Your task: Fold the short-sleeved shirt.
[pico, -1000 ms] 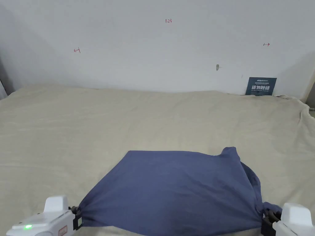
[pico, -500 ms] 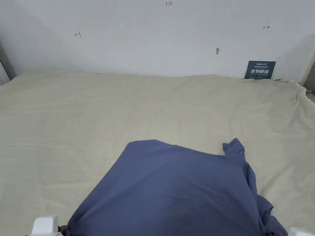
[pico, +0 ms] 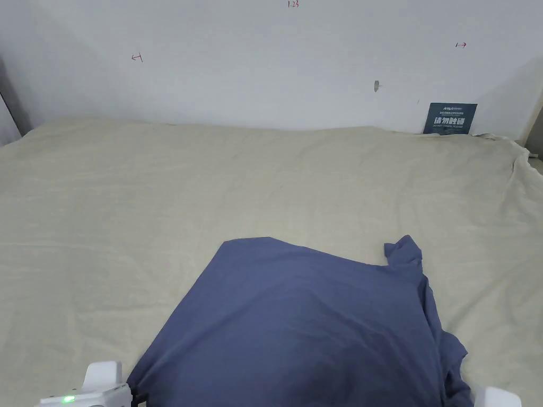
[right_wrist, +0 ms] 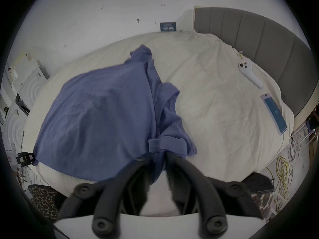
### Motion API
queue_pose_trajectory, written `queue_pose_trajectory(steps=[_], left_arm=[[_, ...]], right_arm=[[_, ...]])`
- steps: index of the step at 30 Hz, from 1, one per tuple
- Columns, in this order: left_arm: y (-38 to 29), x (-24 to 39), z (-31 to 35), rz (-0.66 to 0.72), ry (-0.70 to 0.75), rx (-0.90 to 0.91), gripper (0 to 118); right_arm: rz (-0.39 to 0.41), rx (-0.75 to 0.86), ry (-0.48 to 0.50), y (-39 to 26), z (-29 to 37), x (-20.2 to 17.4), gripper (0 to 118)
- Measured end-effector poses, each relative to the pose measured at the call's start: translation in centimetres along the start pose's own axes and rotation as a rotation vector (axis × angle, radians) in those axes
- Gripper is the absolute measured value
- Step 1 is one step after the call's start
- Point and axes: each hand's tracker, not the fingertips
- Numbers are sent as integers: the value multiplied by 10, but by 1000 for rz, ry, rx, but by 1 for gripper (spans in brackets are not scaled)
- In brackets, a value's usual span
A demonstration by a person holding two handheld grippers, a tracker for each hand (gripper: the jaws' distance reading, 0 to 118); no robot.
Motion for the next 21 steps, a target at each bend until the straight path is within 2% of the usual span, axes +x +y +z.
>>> queue_pose_trajectory(steps=[1,2,3,4,12,17,19,20,21], left_arm=[[4,1,6,15,-28,14,70],[7,3,13,38,-50,44,83],[12,8,28,60,-56,84,97],[17,11,35,75,-51,119,102],[61,52,109,19,-102,393,103],[70,79,130,-77,-98,519,101],[68,88,135,-120,-118,562,83],[67,92,136,-140,-136,574,68],[66,95,136,-150,-159,579,42]], right_arm=[[12,32,9,6,12,-5,61],[26,57,12,12,21,-8,82],[43,103,19,19,32,-11,97],[57,145,25,25,42,-15,98],[160,454,25,70,113,-26,98],[180,553,32,72,128,-27,93],[177,568,43,70,132,-27,76],[173,572,50,69,133,-27,64],[169,576,56,70,126,-20,45]])
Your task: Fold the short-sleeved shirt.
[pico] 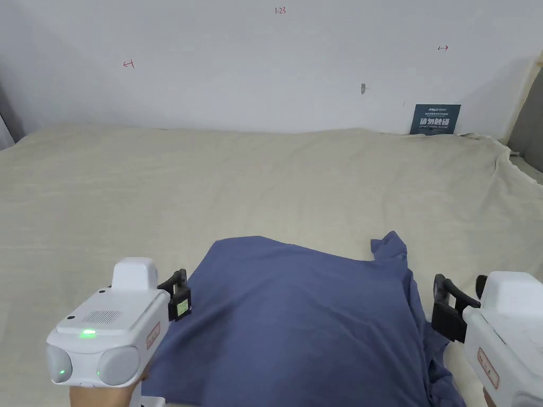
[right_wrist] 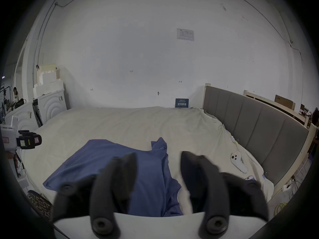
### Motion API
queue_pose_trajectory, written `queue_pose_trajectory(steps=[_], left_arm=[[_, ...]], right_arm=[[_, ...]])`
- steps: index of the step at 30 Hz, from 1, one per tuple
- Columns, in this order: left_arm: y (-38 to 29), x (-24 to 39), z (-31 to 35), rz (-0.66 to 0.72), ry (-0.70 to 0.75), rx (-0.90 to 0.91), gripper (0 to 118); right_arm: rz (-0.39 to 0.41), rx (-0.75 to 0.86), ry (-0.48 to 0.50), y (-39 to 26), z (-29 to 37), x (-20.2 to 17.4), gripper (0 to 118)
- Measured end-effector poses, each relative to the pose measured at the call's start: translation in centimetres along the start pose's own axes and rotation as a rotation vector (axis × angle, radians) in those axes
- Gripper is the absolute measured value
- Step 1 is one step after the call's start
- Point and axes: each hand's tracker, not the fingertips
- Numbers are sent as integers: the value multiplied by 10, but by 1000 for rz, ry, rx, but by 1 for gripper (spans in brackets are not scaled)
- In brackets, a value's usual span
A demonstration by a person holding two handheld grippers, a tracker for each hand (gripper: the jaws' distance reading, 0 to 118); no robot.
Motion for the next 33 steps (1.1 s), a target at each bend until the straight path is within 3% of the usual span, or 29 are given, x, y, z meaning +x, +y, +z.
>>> queue_pose_trajectory(steps=[2,3,13,19,25,26,28,30,31,33], left_arm=[[-1,1,-2,18,-68,8,9],[-2,2,-3,48,-78,11,0],[15,3,-54,94,-145,-97,0],[46,-5,-142,113,-158,-199,0],[66,-5,-245,29,-148,-308,0],[69,-5,-263,39,-150,-339,4],[71,-6,-297,50,-149,-381,29],[70,-6,-329,39,-149,-418,71],[68,-5,-345,33,-139,-453,82],[63,-3,-371,10,-121,-498,89]], right_arm=[[-9,12,1,-3,1,1,7],[-4,23,-9,-5,-1,3,0],[-10,-2,9,-6,-26,15,0],[-10,-32,3,-3,-62,18,0],[-8,-72,-4,-3,-113,21,0],[-6,-79,-6,-3,-123,22,0],[-2,-91,-10,-4,-138,21,0],[-2,-102,-16,-5,-155,22,0],[-4,-110,-18,-6,-162,22,0],[-6,-124,-24,-9,-175,22,0]])
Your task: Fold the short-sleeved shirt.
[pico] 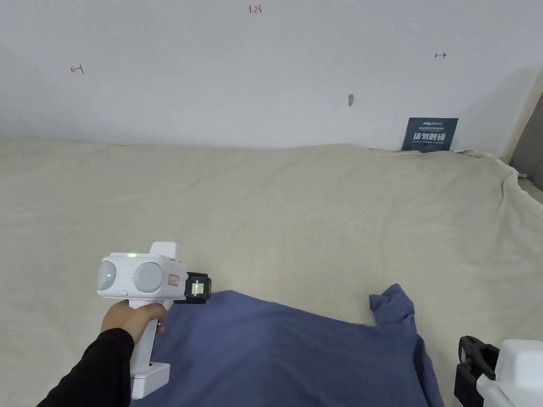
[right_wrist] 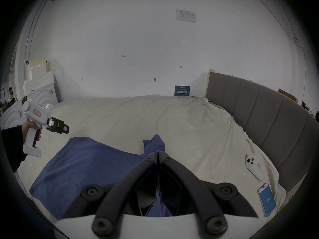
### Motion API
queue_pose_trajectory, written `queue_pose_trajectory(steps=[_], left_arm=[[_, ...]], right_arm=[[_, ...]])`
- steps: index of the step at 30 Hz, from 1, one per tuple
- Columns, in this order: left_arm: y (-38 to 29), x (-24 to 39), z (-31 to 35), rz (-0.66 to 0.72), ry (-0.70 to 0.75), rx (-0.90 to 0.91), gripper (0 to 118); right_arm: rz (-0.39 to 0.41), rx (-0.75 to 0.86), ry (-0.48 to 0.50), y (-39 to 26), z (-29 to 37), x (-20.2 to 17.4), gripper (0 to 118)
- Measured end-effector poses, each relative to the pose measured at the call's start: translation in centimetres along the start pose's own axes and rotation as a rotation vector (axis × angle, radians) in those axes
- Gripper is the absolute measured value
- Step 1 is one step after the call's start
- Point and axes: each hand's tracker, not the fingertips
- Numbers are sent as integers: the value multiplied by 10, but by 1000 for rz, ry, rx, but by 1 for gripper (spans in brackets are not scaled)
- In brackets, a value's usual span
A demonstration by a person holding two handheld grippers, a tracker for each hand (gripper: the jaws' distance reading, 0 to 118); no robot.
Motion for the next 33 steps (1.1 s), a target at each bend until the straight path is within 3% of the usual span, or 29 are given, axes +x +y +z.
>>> queue_pose_trajectory(steps=[8,9,11,13,14,15,18,22,23,27,28,33], left_arm=[[4,8,-71,-54,49,-103,85],[2,9,-78,-74,52,-146,74],[-4,10,-82,-68,42,-151,70],[-3,13,-72,-62,42,-124,41],[-4,15,-69,-63,33,-116,19],[-5,18,-65,-78,-5,-99,8],[-7,30,-62,-149,24,-110,6],[-8,28,-35,-100,6,-37,6],[-8,26,-27,-90,-6,-32,6],[-10,24,4,-94,-24,-10,6],[-10,25,10,-102,-24,-3,6],[-10,25,26,-125,-19,15,6]], right_arm=[[-12,-63,-17,-12,-41,4,0],[-17,-70,-20,-13,-44,5,0],[-26,-83,-23,-16,-48,7,0],[-34,-103,-30,-17,-52,10,0],[-40,-113,-33,-18,-54,11,0],[-58,-131,-28,-20,-55,16,0],[-118,-189,-18,-19,-66,24,0],[-138,-279,7,-20,-93,38,3],[-129,-317,16,-18,-100,35,6],[-99,-400,3,-18,-132,29,69],[-90,-416,-8,-19,-140,27,75],[-45,-539,-53,-26,-173,11,76]])
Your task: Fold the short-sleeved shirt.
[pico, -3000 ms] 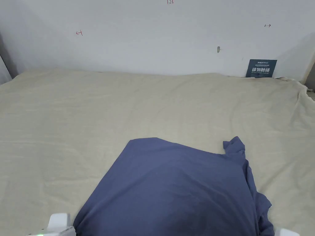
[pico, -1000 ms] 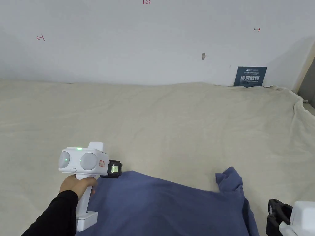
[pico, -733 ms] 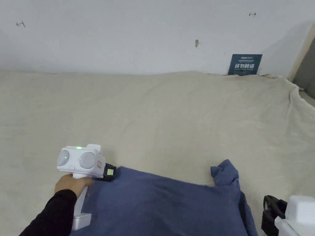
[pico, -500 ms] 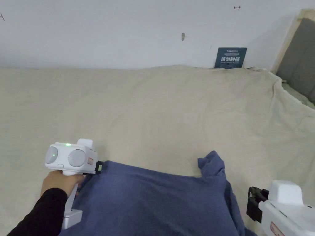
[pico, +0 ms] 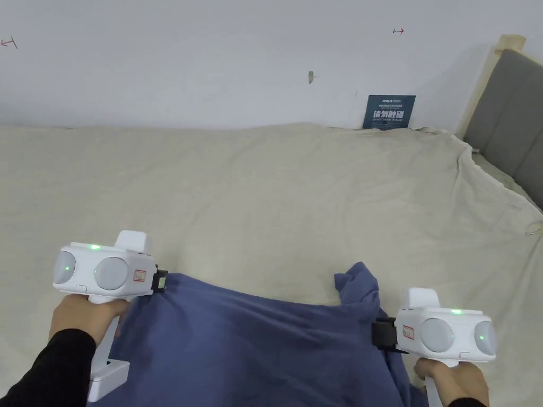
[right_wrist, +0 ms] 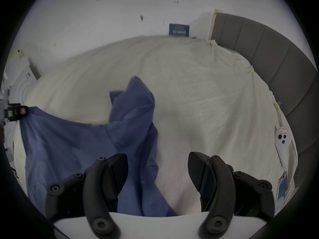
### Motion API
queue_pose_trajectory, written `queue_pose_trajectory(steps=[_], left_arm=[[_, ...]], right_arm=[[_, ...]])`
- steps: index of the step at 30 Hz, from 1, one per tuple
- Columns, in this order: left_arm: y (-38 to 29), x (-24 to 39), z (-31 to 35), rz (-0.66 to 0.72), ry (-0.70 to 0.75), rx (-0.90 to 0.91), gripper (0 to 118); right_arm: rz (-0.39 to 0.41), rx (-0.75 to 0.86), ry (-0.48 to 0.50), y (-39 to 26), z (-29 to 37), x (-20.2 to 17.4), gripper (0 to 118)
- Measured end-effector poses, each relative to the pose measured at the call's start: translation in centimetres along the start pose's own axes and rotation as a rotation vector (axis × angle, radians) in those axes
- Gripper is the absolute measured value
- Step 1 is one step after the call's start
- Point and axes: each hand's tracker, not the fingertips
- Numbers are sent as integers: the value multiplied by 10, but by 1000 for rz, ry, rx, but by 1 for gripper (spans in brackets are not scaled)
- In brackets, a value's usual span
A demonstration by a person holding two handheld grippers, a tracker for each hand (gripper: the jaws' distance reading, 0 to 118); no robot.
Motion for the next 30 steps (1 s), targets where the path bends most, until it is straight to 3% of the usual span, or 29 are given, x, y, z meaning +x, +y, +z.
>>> queue_pose_trajectory(steps=[2,5,7,9,19,30], left_arm=[[-1,-1,2,1,4,0,6],[-1,-9,-10,1,8,-2,6],[-4,-10,-11,4,11,-5,6],[-5,-10,-13,7,11,-6,6],[-22,-19,13,53,28,13,6],[-5,-33,131,91,69,216,6]], right_arm=[[-5,1,-27,-1,-4,-5,71],[-3,-33,-25,-4,-10,-8,41],[-40,-15,25,-9,-3,-9,30],[-23,-12,20,-8,1,-8,6],[-7,144,97,-12,72,-5,0],[24,494,129,37,232,2,0]])
